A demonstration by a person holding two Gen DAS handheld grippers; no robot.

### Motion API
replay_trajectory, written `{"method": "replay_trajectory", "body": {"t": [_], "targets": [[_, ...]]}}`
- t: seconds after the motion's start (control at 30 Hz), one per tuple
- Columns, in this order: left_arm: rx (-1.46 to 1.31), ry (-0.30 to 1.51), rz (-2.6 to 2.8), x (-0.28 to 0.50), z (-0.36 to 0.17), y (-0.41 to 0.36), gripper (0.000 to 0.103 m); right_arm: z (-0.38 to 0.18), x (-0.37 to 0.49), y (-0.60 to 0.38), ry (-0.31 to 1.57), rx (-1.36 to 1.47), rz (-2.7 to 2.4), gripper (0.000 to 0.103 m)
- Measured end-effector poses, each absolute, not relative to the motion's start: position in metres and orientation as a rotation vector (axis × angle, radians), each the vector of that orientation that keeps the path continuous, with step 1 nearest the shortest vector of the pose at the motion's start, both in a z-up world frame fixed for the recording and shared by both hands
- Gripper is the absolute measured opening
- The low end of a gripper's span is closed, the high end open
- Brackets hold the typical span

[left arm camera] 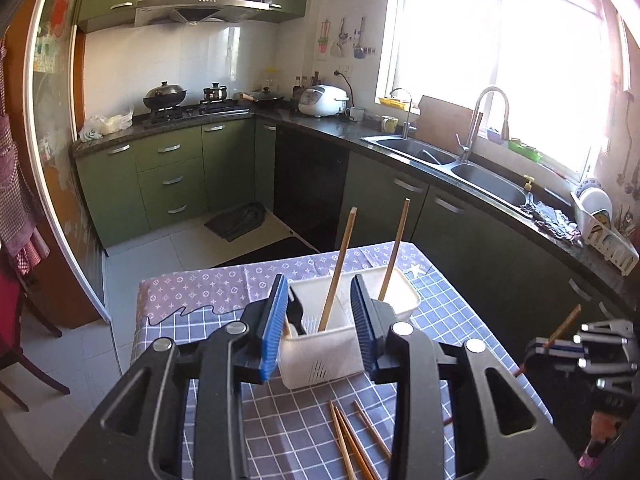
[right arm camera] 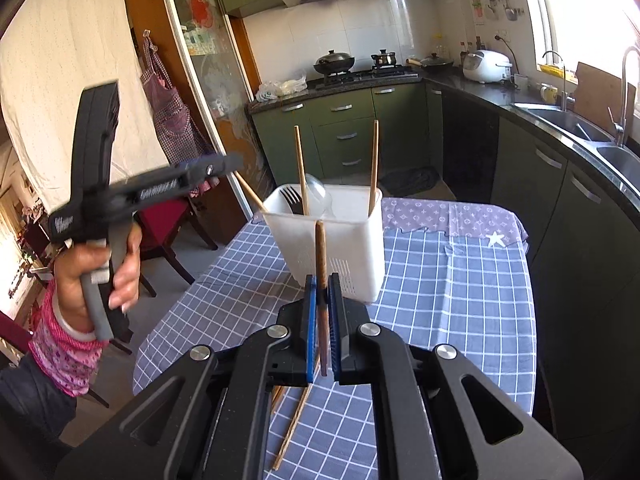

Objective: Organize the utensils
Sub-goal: 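Carry the chopstick with the right gripper and drop it into the holder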

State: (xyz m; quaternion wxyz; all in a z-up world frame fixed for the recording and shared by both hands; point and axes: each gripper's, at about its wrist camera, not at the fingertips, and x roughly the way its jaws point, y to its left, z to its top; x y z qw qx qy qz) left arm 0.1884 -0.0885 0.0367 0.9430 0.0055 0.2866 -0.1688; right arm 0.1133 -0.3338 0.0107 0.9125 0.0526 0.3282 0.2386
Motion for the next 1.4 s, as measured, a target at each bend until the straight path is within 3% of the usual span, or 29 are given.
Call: {"method": "replay_trajectory", "body": {"t": [0.4,0.57,0.77,0.9,1.0,1.13,1.27,1.4], "targets": [[-0.032,0.713,-0.366,0.123,-0.018,-0.057,0.031,0.127,0.163,-0.327,0.498,0.144,0.491,0.007],[-0.063,0.733,-0.353,0.105,-0.036,-0.045,0.032,0.149,0.198,-0.325,0.468,0.141,0.411,0.007],[-0.079,0.740,-0.336,0.091,-0.052,-0.039,0.039,0.110,0.240,-0.316,0.568,0.139,0.365,0.007],[-0.058,0.754,-0.330,0.091,-0.055,-0.042,0.039,0.076,0.255,-0.306,0.642,0.130,0.369,0.007],[-0.041,0.769,-0.338,0.093,-0.055,-0.048,0.039,0.069,0.258,-0.304,0.654,0.121,0.378,0.014],[-0.024,0.806,-0.359,0.100,-0.061,-0.057,0.039,0.073,0.233,-0.310,0.605,0.120,0.400,0.015],[-0.026,0.896,-0.389,0.114,-0.079,-0.072,0.039,0.067,0.193,-0.322,0.573,0.101,0.421,0.029],[-0.019,1.012,-0.401,0.132,-0.106,-0.088,0.039,0.025,0.162,-0.329,0.659,0.070,0.432,0.039]]}}
